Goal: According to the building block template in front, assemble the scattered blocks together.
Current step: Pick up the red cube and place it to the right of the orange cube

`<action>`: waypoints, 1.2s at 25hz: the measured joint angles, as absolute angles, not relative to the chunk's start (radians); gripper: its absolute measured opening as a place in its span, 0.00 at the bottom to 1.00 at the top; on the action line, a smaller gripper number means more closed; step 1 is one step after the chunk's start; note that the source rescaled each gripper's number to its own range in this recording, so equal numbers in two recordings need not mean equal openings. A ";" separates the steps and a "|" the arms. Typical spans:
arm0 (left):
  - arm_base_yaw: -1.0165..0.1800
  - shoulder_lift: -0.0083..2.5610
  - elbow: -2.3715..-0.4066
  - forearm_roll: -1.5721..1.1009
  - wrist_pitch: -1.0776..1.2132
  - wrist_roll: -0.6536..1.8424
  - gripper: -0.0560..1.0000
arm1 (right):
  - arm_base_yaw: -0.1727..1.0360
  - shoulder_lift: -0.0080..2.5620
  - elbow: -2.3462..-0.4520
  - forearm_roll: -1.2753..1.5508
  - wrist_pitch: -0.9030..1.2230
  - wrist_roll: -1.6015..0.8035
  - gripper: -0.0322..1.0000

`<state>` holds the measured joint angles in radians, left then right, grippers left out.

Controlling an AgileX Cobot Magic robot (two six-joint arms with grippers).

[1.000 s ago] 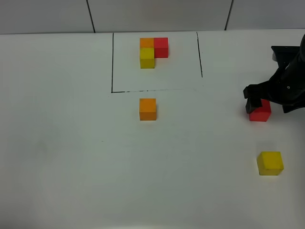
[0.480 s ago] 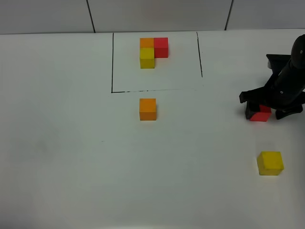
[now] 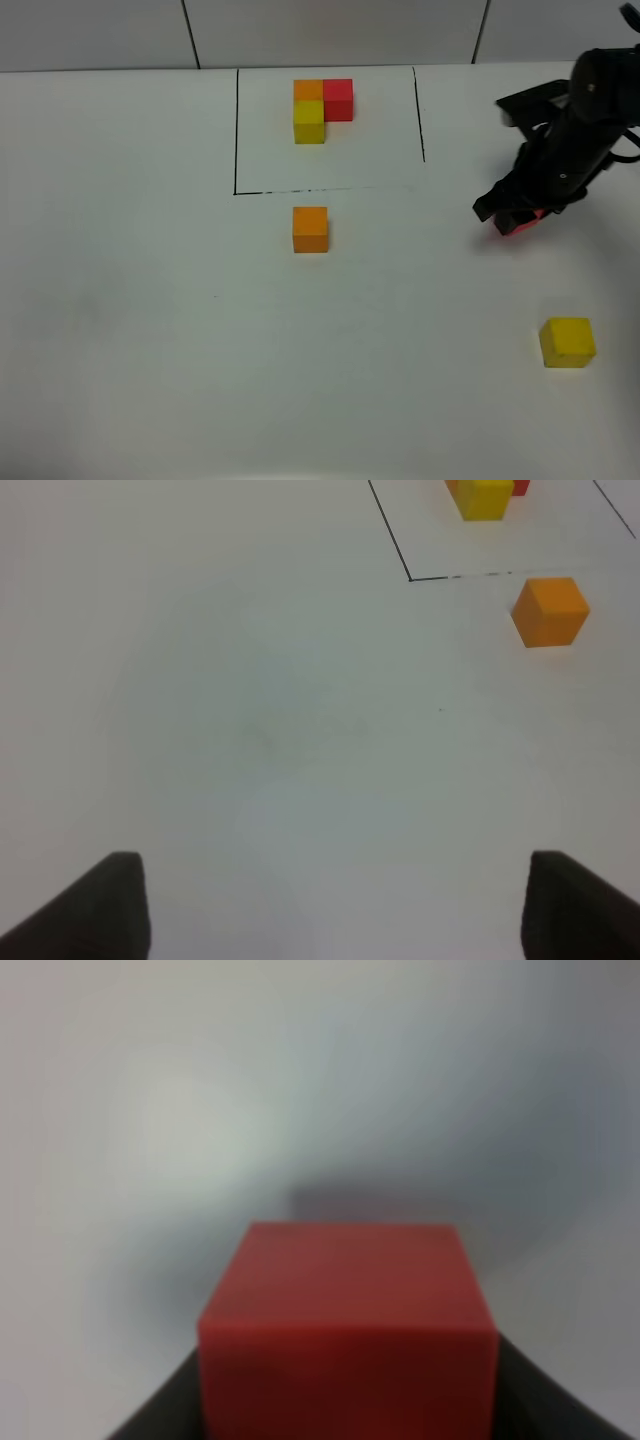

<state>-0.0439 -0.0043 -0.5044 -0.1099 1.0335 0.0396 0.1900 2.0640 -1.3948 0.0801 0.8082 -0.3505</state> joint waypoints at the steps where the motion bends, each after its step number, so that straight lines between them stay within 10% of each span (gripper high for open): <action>1: -0.044 -0.004 -0.504 -0.110 1.033 0.040 0.80 | 0.219 2.064 -1.411 0.075 0.832 -0.434 0.05; 30: -0.044 -0.004 -0.504 -0.110 1.033 0.040 0.80 | 0.555 2.368 -1.945 -0.012 1.168 -0.899 0.05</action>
<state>-0.0439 -0.0043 -0.5044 -0.1099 1.0335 0.0396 0.5551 2.3677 -1.9447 -0.0120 1.1680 -0.8990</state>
